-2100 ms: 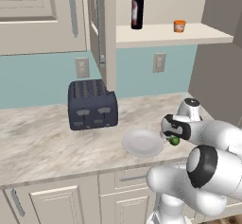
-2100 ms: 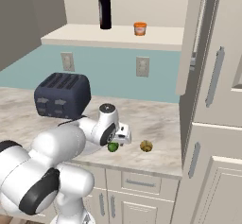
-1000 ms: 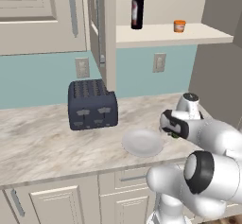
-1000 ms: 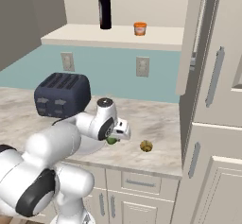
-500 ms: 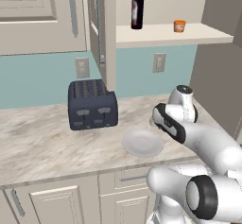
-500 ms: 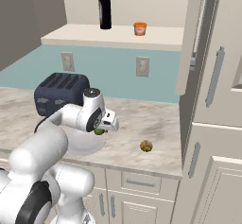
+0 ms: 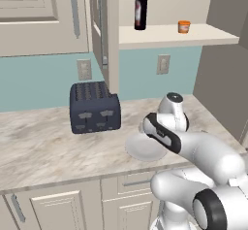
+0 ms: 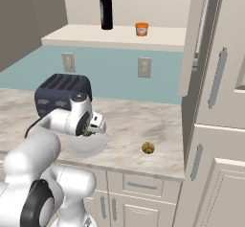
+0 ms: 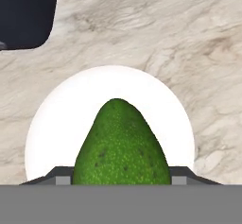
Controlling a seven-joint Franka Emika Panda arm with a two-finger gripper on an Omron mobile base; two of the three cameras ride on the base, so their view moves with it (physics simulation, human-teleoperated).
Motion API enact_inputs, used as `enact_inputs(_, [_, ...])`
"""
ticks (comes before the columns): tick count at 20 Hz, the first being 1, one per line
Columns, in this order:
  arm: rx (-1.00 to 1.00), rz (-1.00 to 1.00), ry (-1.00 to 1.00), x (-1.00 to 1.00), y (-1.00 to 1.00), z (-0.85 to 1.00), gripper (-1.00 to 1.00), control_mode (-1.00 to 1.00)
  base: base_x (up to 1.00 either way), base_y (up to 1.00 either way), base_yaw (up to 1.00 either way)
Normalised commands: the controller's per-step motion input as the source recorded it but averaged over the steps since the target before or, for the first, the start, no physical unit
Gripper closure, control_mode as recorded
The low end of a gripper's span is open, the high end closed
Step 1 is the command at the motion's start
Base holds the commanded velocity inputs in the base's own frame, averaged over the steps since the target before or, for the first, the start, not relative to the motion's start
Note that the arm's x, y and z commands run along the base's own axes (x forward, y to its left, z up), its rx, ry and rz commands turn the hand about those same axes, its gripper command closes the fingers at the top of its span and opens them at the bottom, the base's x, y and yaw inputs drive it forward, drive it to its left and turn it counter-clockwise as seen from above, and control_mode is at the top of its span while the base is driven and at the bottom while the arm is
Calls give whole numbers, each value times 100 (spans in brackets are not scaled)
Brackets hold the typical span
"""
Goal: Pick the avocado and bread from the counter and place them on the plate. Then pick the jam from the cabinet and place it next to the plate. Lastly close the cabinet door.
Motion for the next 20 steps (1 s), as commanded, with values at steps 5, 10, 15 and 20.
enact_inputs(5, [0,0,0,16,24,-27,100,-100,0,0,0])
enact_inputs(10, [0,0,0,13,18,-31,100,-100,0,0,0])
enact_inputs(15, [0,0,0,3,6,-14,-100,-100,0,0,0])
enact_inputs(20, [0,0,0,0,0,0,-100,-100,0,0,0])
